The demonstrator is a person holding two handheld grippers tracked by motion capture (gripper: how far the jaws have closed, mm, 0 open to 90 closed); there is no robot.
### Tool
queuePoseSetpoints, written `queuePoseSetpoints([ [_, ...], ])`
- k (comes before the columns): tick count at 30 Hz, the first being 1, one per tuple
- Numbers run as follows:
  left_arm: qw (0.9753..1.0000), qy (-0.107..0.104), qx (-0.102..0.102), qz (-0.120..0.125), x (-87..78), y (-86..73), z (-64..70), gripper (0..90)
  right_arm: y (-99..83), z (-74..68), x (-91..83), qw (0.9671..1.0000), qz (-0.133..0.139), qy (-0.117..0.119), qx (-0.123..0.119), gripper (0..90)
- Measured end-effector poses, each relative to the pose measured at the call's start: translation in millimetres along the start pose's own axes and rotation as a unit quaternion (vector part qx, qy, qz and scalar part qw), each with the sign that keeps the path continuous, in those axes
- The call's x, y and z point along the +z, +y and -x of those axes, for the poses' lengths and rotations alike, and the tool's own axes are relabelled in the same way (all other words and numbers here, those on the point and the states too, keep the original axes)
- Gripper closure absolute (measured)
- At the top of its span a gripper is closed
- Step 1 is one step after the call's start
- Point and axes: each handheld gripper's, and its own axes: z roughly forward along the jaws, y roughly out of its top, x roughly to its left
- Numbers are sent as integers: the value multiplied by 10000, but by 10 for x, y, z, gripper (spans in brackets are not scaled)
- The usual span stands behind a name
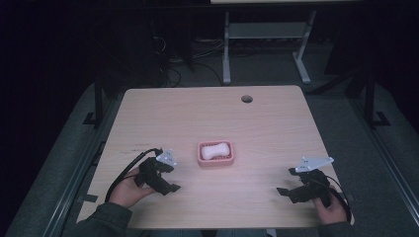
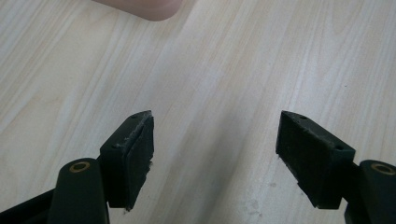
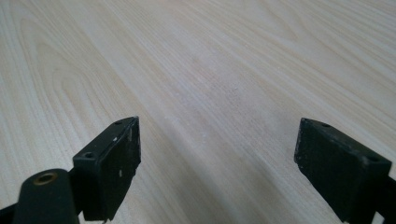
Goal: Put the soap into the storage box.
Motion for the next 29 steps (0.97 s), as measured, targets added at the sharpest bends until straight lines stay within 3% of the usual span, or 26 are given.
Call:
queuePoseSetpoints([
  [18,9999,78,-106,16,-39,-243,40,270,-18,7,3,10000,-7,6,-14,143],
  [23,9991,180,-283,251,-55,-349,66,266,-23,8,1,10000,-52,18,-3,143],
  [29,9989,204,-344,257,-39,-398,55,256,-34,21,14,10000,-48,58,-3,143],
])
